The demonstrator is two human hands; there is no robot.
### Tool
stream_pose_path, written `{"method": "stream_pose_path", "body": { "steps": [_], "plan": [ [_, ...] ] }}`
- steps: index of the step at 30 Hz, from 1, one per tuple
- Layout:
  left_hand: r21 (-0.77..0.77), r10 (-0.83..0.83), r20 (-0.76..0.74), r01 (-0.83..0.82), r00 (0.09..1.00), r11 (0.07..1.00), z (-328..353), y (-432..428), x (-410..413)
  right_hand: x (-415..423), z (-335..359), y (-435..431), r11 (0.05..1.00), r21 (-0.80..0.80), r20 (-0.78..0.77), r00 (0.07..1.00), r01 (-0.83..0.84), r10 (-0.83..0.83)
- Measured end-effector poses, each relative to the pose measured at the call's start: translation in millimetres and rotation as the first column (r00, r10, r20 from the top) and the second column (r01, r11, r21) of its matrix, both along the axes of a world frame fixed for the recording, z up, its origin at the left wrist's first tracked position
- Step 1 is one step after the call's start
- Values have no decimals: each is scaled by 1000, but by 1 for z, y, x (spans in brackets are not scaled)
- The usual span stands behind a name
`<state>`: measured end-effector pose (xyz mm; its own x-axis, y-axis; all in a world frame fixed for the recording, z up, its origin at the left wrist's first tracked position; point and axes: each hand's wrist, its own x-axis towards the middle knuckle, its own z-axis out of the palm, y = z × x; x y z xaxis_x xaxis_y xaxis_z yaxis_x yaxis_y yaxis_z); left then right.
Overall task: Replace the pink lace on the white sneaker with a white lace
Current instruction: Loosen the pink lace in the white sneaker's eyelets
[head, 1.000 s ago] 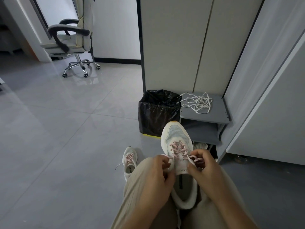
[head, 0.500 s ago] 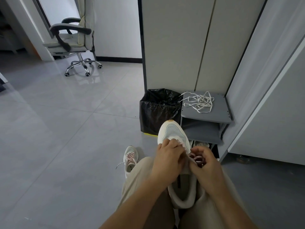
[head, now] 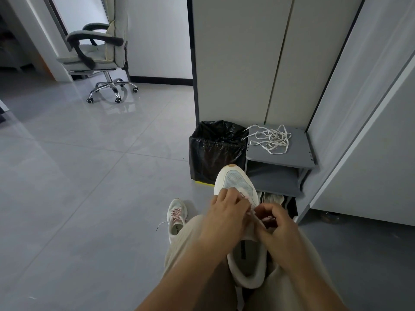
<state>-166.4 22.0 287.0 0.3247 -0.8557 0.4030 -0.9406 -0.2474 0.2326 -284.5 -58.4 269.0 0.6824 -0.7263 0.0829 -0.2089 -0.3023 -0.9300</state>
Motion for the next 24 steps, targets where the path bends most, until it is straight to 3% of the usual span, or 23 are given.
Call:
{"method": "stream_pose_path", "body": {
  "steps": [2, 4, 6, 8, 10, 12, 15, 17, 21, 24],
  "plan": [
    [-59, -49, -146, 40, 988, 997, -2, 0, 1, -1, -2, 0, 1000, -10, -10, 1000, 26, -26],
    [-171, -142, -389, 81, 910, 982, -7, 8, 2, -1, -3, -1, 996, -46, 1, 997, 81, -81],
    [-310, -200, -682, -30, 704, 950, -9, 22, 1, -1, -3, -2, 987, -95, 21, 991, 131, -130],
    [-340, -240, -830, -115, 504, 933, -12, 33, 1, -1, -3, -2, 983, -119, 25, 990, 142, -140],
    [-266, -194, -795, -42, 574, 963, -13, 36, 6, 0, -3, -2, 983, -145, 15, 994, 113, -112],
    [-131, -117, -668, 38, 735, 991, -6, 31, 9, 1, -2, -1, 987, -147, -19, 998, 63, -66],
    [145, -5, -325, 55, 946, 988, 10, 16, 6, 2, 0, 0, 998, -50, -47, 998, 41, -43],
    [256, -15, -173, 60, 985, 965, 21, 7, 2, 2, 0, -1, 996, -40, -16, 997, 74, -75],
    [369, -67, -218, 146, 974, 918, 31, -3, 4, 2, -2, -4, 995, -51, -9, 996, 91, -91],
    [338, -82, -191, 143, 978, 930, 30, -2, 7, 0, -2, -4, 996, -41, 21, 996, 84, -83]
  ]
}}
